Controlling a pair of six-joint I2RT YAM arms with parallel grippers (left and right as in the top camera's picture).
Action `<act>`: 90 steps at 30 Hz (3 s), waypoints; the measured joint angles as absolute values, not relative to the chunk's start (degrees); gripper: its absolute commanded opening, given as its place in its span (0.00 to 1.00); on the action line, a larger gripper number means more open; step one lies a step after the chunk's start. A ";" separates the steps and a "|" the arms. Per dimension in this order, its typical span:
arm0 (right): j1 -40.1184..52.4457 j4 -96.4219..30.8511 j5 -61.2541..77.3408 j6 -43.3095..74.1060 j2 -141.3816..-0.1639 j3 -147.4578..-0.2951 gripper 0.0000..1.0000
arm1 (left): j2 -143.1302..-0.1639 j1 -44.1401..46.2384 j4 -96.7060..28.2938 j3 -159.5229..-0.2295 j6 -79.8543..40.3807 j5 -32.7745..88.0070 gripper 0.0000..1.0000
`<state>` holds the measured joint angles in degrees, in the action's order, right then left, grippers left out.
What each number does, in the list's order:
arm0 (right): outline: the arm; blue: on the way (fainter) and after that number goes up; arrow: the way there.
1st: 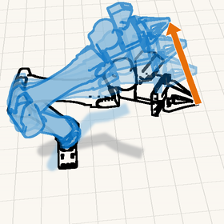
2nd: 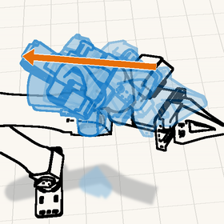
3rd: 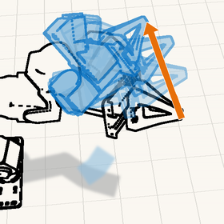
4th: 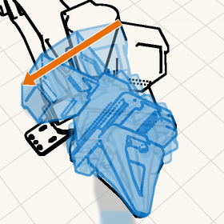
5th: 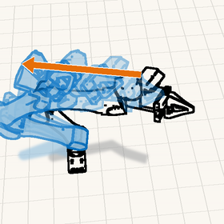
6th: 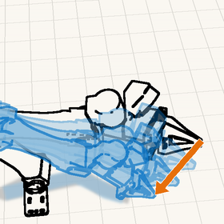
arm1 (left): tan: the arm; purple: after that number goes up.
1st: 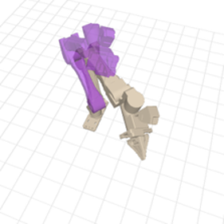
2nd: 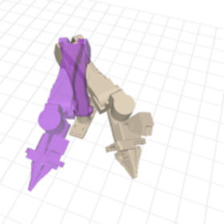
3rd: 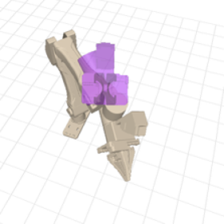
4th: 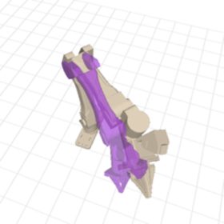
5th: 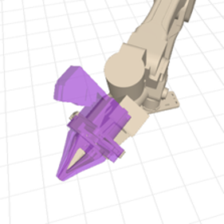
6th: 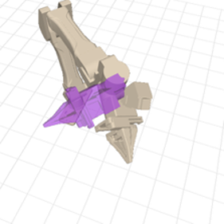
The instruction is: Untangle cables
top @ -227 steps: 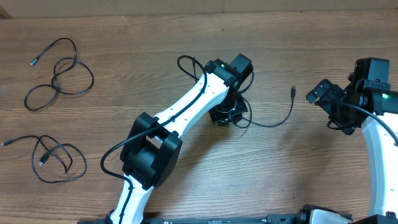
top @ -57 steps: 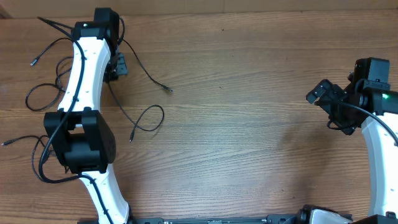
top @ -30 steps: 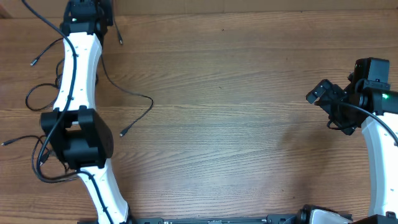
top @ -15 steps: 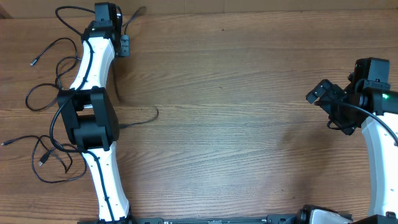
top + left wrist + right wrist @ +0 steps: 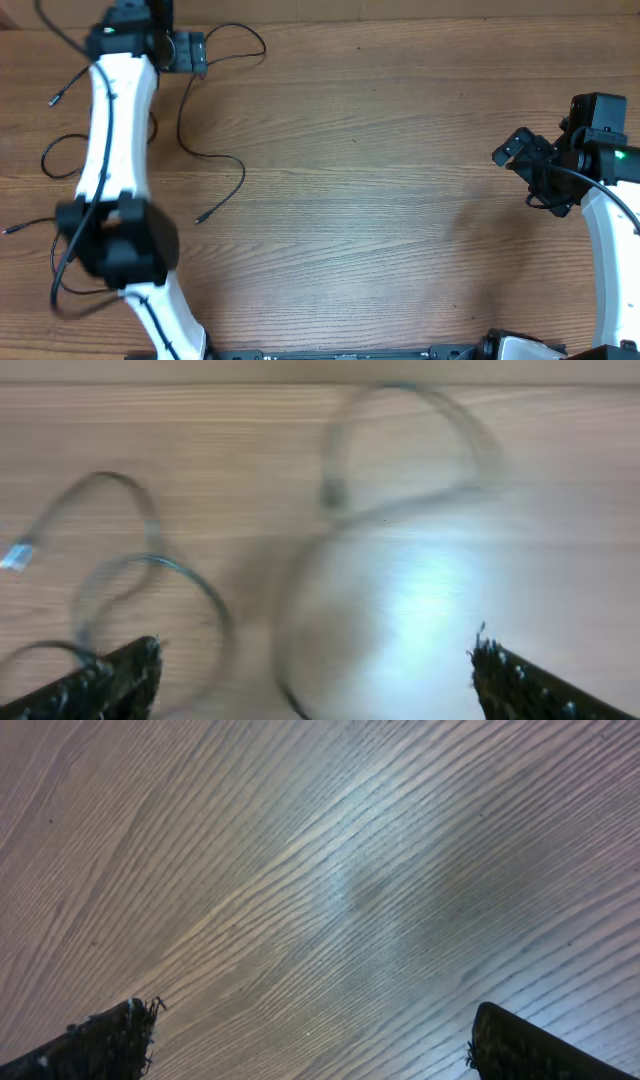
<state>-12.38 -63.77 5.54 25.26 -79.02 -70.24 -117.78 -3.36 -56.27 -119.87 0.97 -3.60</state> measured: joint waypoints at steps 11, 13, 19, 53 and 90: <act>-12.38 -63.70 5.54 25.26 -79.02 -70.24 1.00 | -113.01 -2.59 -83.53 -119.02 -22.74 3.16 1.00; -12.38 -63.72 5.52 25.28 -79.02 -70.24 1.00 | -113.47 -2.17 -84.33 -117.27 -28.69 2.20 1.00; -12.38 -63.70 5.54 25.23 -79.02 -70.24 1.00 | -113.58 0.08 -79.96 -108.25 -42.44 -3.31 1.00; -12.38 -63.77 5.54 25.26 -79.02 -70.24 1.00 | -113.82 8.01 -39.90 -74.30 -60.23 -6.57 0.23; -12.38 -63.72 5.54 25.28 -79.02 -70.24 1.00 | -119.46 2.46 -2.79 -96.64 -41.52 -19.92 0.04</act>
